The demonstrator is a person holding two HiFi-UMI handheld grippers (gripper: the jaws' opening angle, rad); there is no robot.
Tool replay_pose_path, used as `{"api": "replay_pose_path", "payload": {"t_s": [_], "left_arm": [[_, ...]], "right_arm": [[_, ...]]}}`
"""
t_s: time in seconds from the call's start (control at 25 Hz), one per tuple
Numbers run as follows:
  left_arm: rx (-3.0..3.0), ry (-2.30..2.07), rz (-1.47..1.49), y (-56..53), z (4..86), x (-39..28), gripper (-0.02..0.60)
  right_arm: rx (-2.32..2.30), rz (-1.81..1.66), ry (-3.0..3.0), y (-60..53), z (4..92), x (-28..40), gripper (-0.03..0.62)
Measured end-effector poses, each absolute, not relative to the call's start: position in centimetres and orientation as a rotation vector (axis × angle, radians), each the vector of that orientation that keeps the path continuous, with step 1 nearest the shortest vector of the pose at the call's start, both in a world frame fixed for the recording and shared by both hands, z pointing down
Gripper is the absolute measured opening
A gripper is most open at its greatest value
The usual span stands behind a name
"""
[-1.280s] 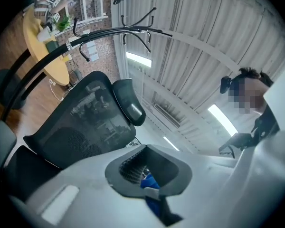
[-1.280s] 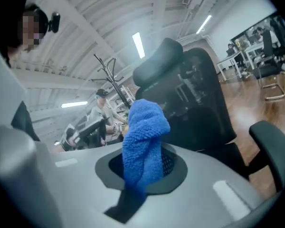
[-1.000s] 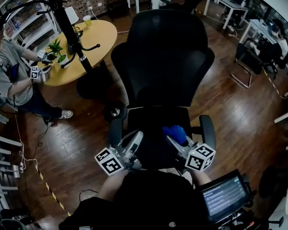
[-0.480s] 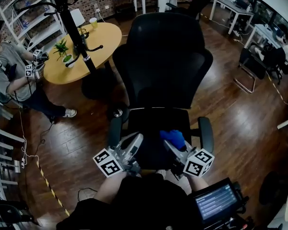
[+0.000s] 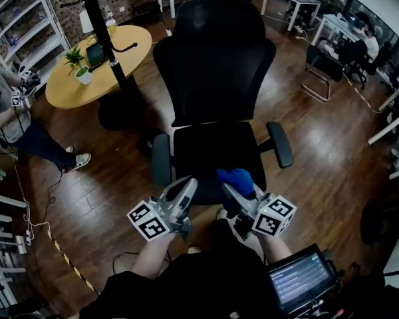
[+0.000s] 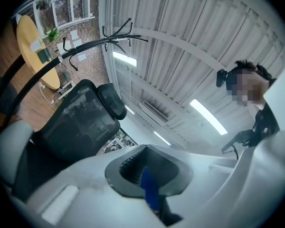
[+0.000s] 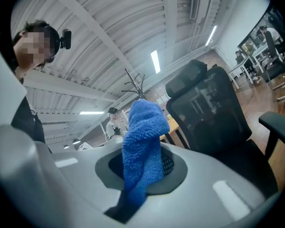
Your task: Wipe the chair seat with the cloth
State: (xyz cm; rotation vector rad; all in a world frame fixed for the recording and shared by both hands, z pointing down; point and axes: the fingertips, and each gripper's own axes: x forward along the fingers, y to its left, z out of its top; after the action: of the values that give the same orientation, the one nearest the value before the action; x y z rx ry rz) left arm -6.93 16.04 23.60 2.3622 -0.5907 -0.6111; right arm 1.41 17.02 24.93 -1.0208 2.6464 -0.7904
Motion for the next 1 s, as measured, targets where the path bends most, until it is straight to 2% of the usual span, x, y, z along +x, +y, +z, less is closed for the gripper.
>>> {"api": "replay_pose_path", "payload": {"t_s": [0.32, 1.0], "left_arm": [[2.319, -0.593, -0.575, 24.1, 24.6, -9.4, -0.009], [2.363, -0.536, -0.636, 27.9, 22.0, -3.2, -0.009]], "right_arm": [[-0.958, -0.756, 2.624, 25.4, 22.9, -0.5, 0.044], [-0.985, -0.647, 2.58, 30.3, 21.2, 5.2, 0.043]]}}
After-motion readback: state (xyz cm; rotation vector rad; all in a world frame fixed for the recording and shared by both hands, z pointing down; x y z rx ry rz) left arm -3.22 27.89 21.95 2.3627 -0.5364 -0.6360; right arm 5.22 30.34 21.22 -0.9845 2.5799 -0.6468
